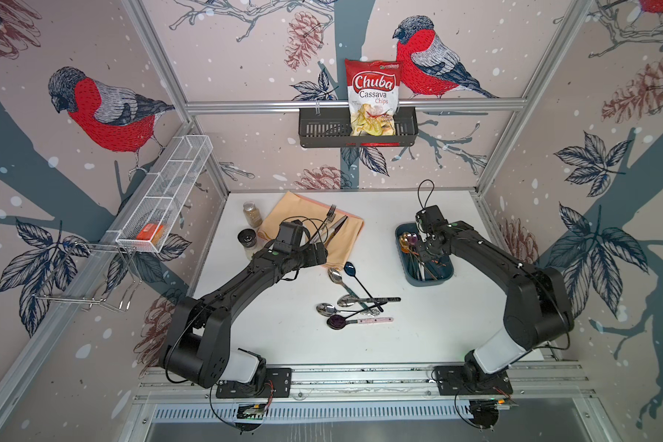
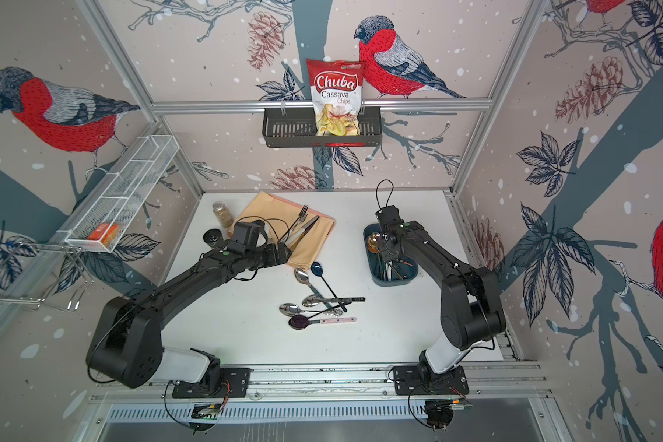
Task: Put the spoon into the storage box
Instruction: Place the spoon in the storage box.
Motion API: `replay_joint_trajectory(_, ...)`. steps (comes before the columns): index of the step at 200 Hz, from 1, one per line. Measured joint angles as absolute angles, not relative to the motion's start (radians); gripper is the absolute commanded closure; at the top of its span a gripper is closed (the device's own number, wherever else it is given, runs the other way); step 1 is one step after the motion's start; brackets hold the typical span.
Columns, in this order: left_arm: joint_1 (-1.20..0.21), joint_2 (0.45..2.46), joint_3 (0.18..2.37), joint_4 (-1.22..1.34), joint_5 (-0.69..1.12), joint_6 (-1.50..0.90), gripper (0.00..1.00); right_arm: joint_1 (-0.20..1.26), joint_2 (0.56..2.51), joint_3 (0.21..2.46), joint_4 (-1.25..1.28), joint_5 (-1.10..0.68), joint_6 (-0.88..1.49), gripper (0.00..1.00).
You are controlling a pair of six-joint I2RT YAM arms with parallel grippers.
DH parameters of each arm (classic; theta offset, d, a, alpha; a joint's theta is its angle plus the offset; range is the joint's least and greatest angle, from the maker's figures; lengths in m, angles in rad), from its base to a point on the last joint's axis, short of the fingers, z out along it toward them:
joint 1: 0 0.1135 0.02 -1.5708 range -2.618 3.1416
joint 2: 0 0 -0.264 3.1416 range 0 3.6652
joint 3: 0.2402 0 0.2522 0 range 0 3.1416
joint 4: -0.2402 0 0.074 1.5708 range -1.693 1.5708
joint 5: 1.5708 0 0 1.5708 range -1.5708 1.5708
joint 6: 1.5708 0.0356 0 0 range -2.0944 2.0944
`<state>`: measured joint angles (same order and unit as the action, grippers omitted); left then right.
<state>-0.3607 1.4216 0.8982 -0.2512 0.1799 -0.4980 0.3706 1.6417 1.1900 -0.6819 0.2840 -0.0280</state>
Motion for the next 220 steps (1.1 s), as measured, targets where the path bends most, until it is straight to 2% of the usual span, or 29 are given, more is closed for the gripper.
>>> replay_joint_trajectory(132, -0.37, 1.413, 0.884, -0.25, 0.156, -0.501, 0.04, 0.427, 1.817, 1.204, -0.64, 0.419, 0.033, 0.96)
replay_joint_trajectory(145, -0.37, 1.409, 0.881, -0.25, 0.154, -0.501, 0.04, 0.429, 1.818, 1.205, -0.636, 0.426, 0.036, 0.93)
replay_joint_trajectory(185, -0.37, 1.406, 0.878, -0.25, 0.154, -0.501, 0.04, 0.435, 1.819, 1.205, -0.636, 0.448, 0.052, 0.72)
replay_joint_trajectory(220, -0.37, 1.388, 0.876, -0.25, 0.146, -0.501, 0.04, 0.445, 1.771, 1.216, -0.64, 0.459, 0.054, 0.67)
